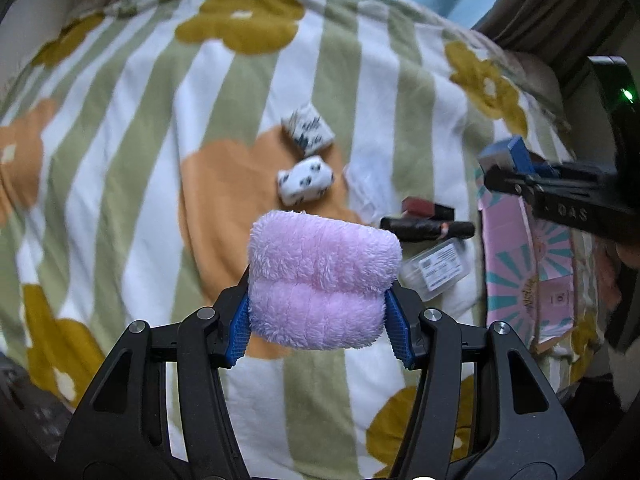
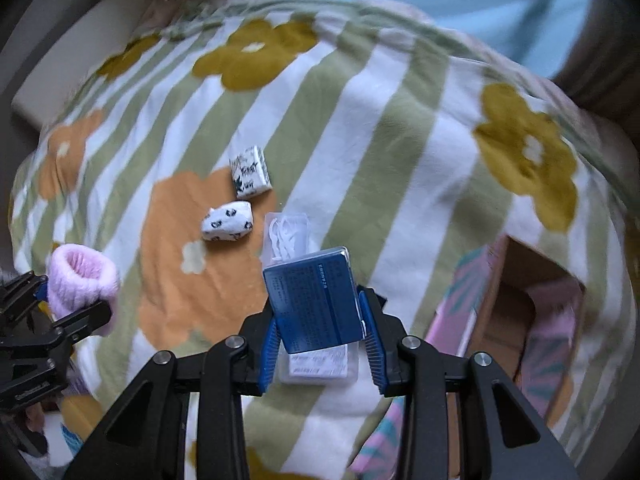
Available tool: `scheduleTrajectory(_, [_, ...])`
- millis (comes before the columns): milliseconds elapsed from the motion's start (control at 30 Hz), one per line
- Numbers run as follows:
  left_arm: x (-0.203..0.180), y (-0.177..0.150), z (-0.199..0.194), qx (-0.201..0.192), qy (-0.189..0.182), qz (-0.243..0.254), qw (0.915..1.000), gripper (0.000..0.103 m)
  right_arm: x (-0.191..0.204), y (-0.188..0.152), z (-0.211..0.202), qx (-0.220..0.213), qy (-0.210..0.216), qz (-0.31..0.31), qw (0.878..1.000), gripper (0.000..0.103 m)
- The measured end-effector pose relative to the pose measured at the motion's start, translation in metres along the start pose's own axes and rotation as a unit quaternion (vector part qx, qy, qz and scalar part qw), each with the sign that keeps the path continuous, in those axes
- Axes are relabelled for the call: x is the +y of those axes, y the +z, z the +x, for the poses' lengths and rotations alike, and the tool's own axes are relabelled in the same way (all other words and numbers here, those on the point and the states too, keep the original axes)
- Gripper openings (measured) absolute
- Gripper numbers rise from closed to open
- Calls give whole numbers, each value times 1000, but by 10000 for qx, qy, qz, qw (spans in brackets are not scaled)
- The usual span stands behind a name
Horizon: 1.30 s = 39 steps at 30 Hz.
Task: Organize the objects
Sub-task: 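Carry the pink roll and blue cube with both tools over the cardboard box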
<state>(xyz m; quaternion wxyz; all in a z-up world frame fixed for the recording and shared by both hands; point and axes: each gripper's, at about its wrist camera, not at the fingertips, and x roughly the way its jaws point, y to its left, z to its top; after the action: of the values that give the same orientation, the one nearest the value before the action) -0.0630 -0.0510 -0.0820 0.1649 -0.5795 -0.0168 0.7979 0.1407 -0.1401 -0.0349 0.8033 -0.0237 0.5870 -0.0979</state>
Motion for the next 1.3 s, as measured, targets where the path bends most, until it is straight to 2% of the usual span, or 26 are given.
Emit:
scheduleTrajectory(33, [-3, 3, -6, -38, -7, 33, 10000, 52, 0, -4, -11, -43, -25, 147, 9999, 34])
scheduleTrajectory(67, [-5, 6, -12, 14, -116, 294, 9995, 52, 0, -8, -19, -74, -51, 243, 9997, 34])
scheduleTrajectory(233, [-22, 22, -43, -161, -194, 562, 9981, 52, 1, -35, -64, -199, -163, 839, 9961, 34])
scheduleTrajectory(333, [-33, 31, -55, -95, -180, 737, 9971, 52, 4, -51, -82, -224, -171, 964, 9949, 34])
scheduleTrajectory(567, [-54, 32, -67, -129, -483, 1128, 9924, 52, -1, -73, -107, -457, -218, 1270, 9906, 34])
scheduleTrajectory(767, [-84, 37, -74, -110, -724, 1630, 9839, 52, -21, -89, -128, -630, -308, 1579, 9850, 34])
scheduleTrajectory(900, [-115, 40, -74, -42, -951, 2056, 9740, 52, -44, -105, -141, -667, -486, 1811, 9800, 34])
scheduleTrajectory(1000, [-144, 40, -75, 58, -1209, 2581, 9585, 52, -61, -119, -148, -665, -661, 2014, 9750, 34])
scheduleTrajectory(1100, [-176, 38, -75, 87, -1374, 2897, 9472, 52, -80, -135, -154, -649, -798, 2240, 9691, 34])
scheduleTrajectory(1133, [-186, 37, -74, 153, -1487, 3088, 9393, 52, -84, -139, -155, -636, -836, 2289, 9678, 34])
scheduleTrajectory(1167, [-197, 37, -73, 171, -1529, 3178, 9356, 52, -89, -144, -157, -620, -869, 2344, 9663, 34])
scheduleTrajectory(1200, [-207, 36, -72, 262, -1662, 3417, 9246, 52, -96, -148, -158, -605, -900, 2416, 9643, 34])
scheduleTrajectory(1233, [-218, 35, -71, 399, -1855, 3746, 9076, 52, -101, -153, -158, -591, -928, 2478, 9625, 34])
scheduleTrajectory(1300, [-240, 30, -68, 443, -1925, 3914, 8988, 52, -111, -161, -158, -547, -970, 2576, 9598, 34])
